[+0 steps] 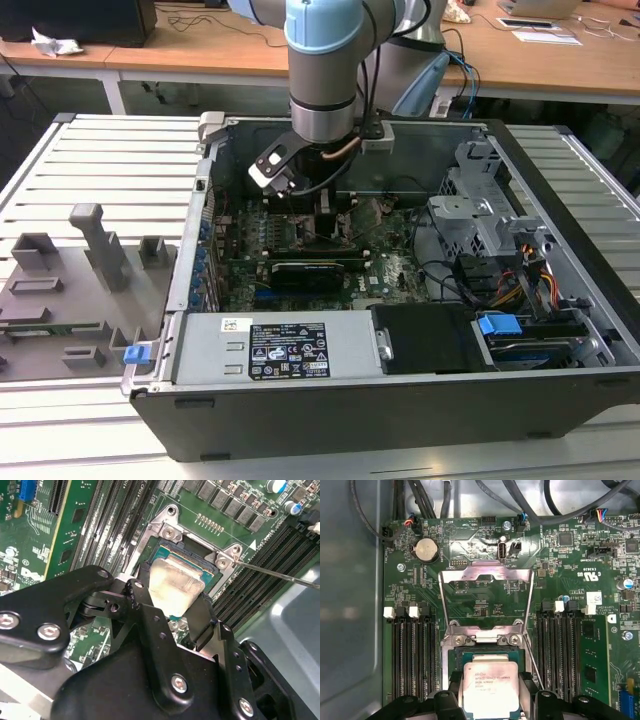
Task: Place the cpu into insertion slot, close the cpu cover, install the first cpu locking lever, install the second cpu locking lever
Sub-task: 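Place the cpu into insertion slot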
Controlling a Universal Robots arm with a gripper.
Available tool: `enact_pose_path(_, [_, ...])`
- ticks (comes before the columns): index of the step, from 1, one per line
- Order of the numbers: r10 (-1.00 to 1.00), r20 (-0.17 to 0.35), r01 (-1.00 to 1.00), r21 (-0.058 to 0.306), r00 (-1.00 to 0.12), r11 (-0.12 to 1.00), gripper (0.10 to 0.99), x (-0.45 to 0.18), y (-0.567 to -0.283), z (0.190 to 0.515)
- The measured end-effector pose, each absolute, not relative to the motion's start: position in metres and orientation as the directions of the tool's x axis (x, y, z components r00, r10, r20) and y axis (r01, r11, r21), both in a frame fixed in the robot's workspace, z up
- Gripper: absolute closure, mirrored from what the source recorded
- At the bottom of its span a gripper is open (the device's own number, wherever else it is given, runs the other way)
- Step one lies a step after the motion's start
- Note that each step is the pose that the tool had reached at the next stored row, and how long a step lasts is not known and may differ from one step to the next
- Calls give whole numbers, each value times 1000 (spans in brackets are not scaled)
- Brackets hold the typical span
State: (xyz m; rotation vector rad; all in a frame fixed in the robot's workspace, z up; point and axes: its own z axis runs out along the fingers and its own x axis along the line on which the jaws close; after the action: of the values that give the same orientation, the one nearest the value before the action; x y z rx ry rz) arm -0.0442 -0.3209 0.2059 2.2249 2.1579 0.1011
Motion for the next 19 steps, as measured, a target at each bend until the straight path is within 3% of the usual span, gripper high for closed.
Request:
enact_pose_path(12, [1000,10,997,75,30,-31,553,-44,-321,202])
enact_pose_path(14, [999,11,997,75,30,-31,424,-44,-321,201])
enact_pose_path(19, [999,10,997,75,30,-31,424,-44,-320,201])
